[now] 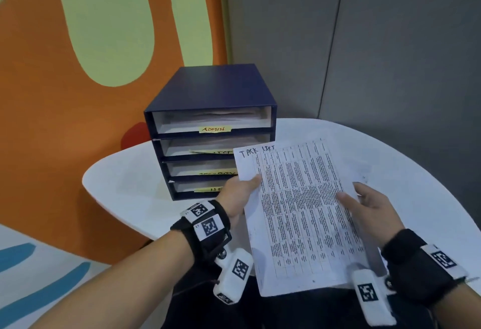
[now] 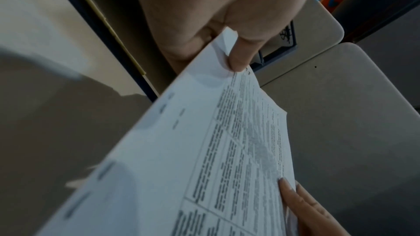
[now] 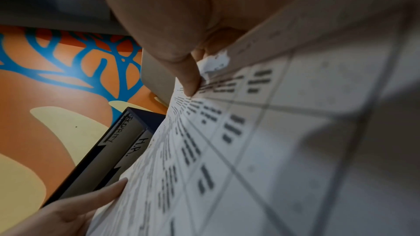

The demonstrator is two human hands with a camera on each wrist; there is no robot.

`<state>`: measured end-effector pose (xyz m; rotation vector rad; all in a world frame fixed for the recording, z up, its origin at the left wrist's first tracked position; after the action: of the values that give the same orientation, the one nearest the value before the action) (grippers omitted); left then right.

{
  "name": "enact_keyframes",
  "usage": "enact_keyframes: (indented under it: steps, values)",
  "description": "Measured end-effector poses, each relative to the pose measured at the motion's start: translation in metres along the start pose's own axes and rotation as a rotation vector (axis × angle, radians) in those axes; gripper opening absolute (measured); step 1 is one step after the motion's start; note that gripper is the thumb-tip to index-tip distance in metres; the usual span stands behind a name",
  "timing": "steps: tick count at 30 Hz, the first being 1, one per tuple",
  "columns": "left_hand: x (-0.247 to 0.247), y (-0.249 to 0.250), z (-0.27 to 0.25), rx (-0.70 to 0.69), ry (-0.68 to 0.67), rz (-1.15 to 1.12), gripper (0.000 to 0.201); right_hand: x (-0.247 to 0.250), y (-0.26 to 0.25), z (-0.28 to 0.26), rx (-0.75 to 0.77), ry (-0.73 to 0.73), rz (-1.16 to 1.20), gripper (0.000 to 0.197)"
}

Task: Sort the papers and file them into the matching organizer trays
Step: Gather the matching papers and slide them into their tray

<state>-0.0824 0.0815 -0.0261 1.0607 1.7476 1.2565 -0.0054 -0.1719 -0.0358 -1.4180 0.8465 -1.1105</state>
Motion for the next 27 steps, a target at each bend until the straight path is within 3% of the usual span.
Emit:
enact_keyframes:
  steps: [4,12,16,23,27]
  values:
    - [0.004,-0.002,0.002,0.034,0.059,0.047,0.046,-0.01,-0.001,-0.003,0.004,-0.008,0.0,0.02]
    - [0.011,-0.009,0.015,0.082,0.108,0.074,0.055,-0.019,-0.01,-0.007,0.025,-0.039,0.059,0.015]
    - [0.013,-0.003,0.013,0.079,0.11,0.112,0.043,-0.018,-0.005,-0.005,0.018,-0.034,0.005,0.021]
    - [0.032,0.017,0.003,0.238,-0.067,0.495,0.039,-0.028,0.002,-0.014,-0.066,-0.123,-0.181,0.012]
    - [0.053,0.043,0.0,0.257,-0.213,0.559,0.04,-0.041,-0.006,-0.023,-0.096,-0.178,-0.131,0.012]
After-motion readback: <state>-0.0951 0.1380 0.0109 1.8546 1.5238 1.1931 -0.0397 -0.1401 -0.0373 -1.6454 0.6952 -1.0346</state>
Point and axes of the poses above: each hand's wrist, its own z-axis towards the middle knuckle, its own x-axis out of the back of the hand, y = z × x, the point moved 2 cm from there along z, towards the middle knuckle, and after that the axes turned 1 degree about y, right-handed, at the moved point
